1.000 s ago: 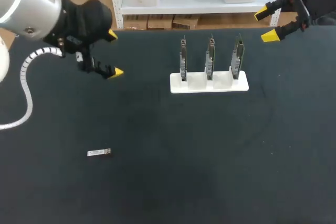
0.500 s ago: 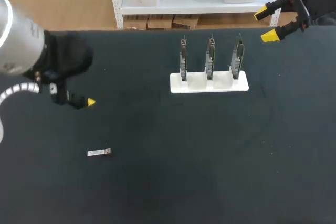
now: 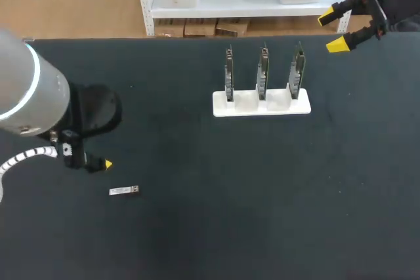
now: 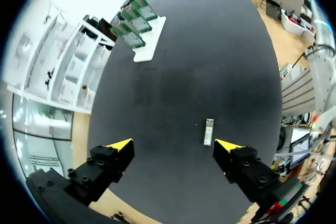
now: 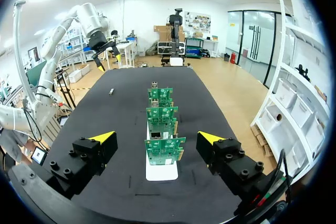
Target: Pick up the optical module with the left hand, and insert it into the network port with the right hand.
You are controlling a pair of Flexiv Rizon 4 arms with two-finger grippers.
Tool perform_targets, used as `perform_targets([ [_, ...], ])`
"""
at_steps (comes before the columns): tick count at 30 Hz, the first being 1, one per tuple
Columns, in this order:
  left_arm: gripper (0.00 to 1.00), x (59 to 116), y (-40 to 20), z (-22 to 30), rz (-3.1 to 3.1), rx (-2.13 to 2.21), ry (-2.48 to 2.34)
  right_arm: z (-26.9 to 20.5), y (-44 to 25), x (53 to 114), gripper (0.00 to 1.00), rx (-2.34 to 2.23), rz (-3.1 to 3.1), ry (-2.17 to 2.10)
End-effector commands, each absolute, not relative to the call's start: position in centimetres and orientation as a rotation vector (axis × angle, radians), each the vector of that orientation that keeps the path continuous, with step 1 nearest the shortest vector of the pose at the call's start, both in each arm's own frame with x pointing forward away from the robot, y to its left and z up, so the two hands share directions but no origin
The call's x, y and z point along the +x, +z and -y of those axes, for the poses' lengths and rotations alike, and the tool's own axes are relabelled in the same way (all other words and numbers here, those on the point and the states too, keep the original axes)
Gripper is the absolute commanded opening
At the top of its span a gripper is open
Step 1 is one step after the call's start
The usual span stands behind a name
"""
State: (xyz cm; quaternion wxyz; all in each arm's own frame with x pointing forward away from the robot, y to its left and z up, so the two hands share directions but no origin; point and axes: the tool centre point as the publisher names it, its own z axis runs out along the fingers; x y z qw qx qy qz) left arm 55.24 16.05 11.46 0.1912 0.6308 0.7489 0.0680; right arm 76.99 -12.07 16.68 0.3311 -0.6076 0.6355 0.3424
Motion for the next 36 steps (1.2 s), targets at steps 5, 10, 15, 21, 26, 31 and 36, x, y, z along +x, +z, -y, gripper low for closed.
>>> perform_targets([
  [5, 1.00, 56.0, 11.3, -15.2, -2.250, 1.783, 0.245, 12.0, 16.7, 76.9, 1.00, -1.586, -1.661, 0.891],
  [10, 1.00, 55.0, 10.4, -15.1, -2.271, 1.784, 0.239, 12.0, 16.7, 76.9, 1.00, -1.586, -1.661, 0.891],
  [15, 1.00, 54.2, 9.7, -15.8, -2.301, 1.753, 0.214, 12.0, 16.7, 76.9, 1.00, -1.586, -1.661, 0.891],
  [21, 1.00, 53.8, 8.9, -16.0, -2.300, 1.767, 0.184, 12.0, 16.7, 76.9, 1.00, -1.586, -1.661, 0.891],
  [26, 1.00, 53.4, 7.5, -16.1, -2.335, 1.820, 0.102, 12.0, 16.7, 76.9, 1.00, -1.586, -1.661, 0.891],
  [31, 1.00, 53.1, 6.4, -16.2, -2.371, 1.848, 0.074, 12.0, 16.7, 76.9, 1.00, -1.586, -1.661, 0.891],
  [36, 1.00, 53.1, 6.1, -16.3, -2.381, 1.842, 0.063, 12.0, 16.7, 76.9, 1.00, -1.586, -1.661, 0.891],
])
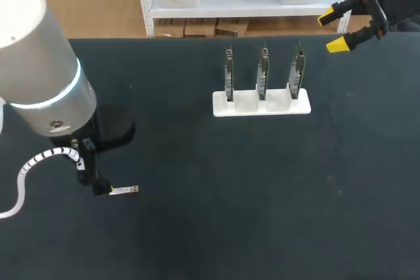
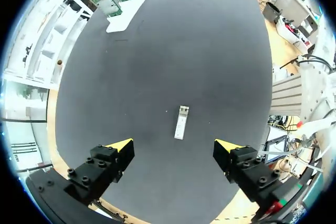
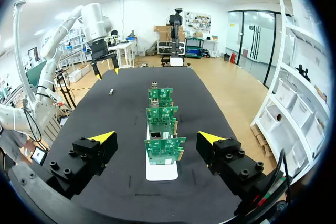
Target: Pick up the optical module with the left hand, and insert it into the network port with the right hand.
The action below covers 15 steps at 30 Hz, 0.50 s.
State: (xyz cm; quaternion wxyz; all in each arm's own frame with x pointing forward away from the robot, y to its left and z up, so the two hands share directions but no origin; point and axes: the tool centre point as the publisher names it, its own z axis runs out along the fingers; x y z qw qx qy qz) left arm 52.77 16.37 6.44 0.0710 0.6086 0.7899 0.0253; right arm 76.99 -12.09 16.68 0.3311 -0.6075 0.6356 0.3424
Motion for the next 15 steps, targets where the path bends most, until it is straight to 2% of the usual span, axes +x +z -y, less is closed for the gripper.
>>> perform_targets([
  [1, 1.00, 53.0, 5.9, -16.3, -2.385, 1.844, 0.063, 12.0, 16.7, 76.9, 1.00, -1.586, -1.661, 0.891],
  [15, 1.00, 51.8, 4.2, -15.9, -2.355, 1.833, -0.024, 12.0, 16.7, 76.9, 1.00, -1.586, -1.661, 0.891],
])
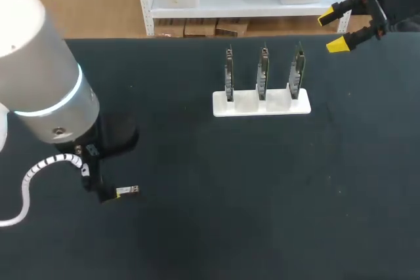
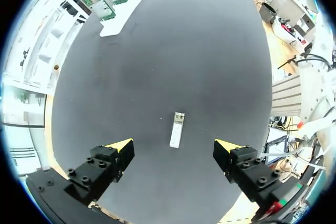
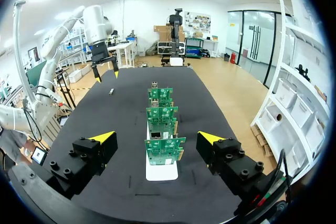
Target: Pick up the optical module with the left hand, and insert it into the network port with the right hand.
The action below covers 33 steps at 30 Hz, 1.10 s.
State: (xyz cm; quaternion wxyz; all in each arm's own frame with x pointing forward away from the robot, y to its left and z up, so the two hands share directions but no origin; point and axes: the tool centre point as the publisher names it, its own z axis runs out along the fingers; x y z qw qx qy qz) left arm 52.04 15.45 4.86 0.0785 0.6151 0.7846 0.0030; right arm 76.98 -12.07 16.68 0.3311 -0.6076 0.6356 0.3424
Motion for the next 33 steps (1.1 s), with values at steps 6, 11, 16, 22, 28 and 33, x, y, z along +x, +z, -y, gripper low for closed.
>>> perform_targets([
  [6, 1.00, 51.6, 3.6, -16.0, -2.378, 1.826, -0.013, 12.0, 16.7, 76.9, 1.00, -1.586, -1.661, 0.891],
  [11, 1.00, 51.7, 2.6, -15.0, -2.321, 1.860, 0.041, 12.0, 16.7, 76.9, 1.00, -1.586, -1.661, 0.891],
  [16, 1.00, 51.6, 2.1, -14.5, -2.264, 1.907, 0.103, 12.0, 16.7, 76.9, 1.00, -1.586, -1.661, 0.891],
  [22, 1.00, 51.7, 2.0, -14.9, -2.290, 1.910, 0.107, 12.0, 16.7, 76.9, 1.00, -1.586, -1.661, 0.891],
  [28, 1.00, 52.0, 1.5, -15.1, -2.369, 1.904, 0.109, 12.0, 16.7, 76.9, 1.00, -1.586, -1.661, 0.891],
  [33, 1.00, 52.2, 1.3, -15.3, -2.373, 1.900, 0.113, 12.0, 16.7, 76.9, 1.00, -1.586, -1.661, 0.891],
])
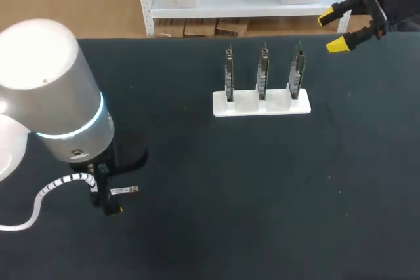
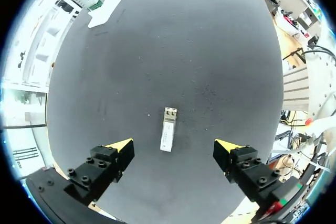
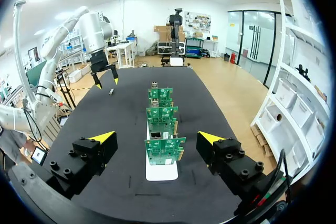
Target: Pick up the optical module with the left hand, and insert it into the network port with the right hand.
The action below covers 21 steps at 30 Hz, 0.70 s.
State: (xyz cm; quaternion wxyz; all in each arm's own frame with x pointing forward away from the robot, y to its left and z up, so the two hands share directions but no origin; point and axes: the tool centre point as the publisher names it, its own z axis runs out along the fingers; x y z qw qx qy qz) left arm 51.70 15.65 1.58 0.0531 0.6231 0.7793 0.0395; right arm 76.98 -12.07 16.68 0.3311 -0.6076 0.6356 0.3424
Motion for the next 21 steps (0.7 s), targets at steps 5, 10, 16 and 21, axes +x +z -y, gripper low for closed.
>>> perform_targets([
  [5, 1.00, 51.8, 0.8, -15.2, -2.369, 1.916, 0.126, 12.0, 16.7, 76.9, 1.00, -1.586, -1.661, 0.891],
  [10, 1.00, 51.7, 0.6, -15.4, -2.385, 1.907, 0.115, 12.0, 16.7, 76.9, 1.00, -1.586, -1.661, 0.891],
  [16, 1.00, 51.7, 0.3, -15.6, -2.400, 1.897, 0.111, 12.0, 16.7, 76.9, 1.00, -1.586, -1.661, 0.891],
  [21, 1.00, 51.7, 0.0, -15.8, -2.418, 1.895, 0.101, 12.0, 16.7, 76.9, 1.00, -1.586, -1.661, 0.891],
])
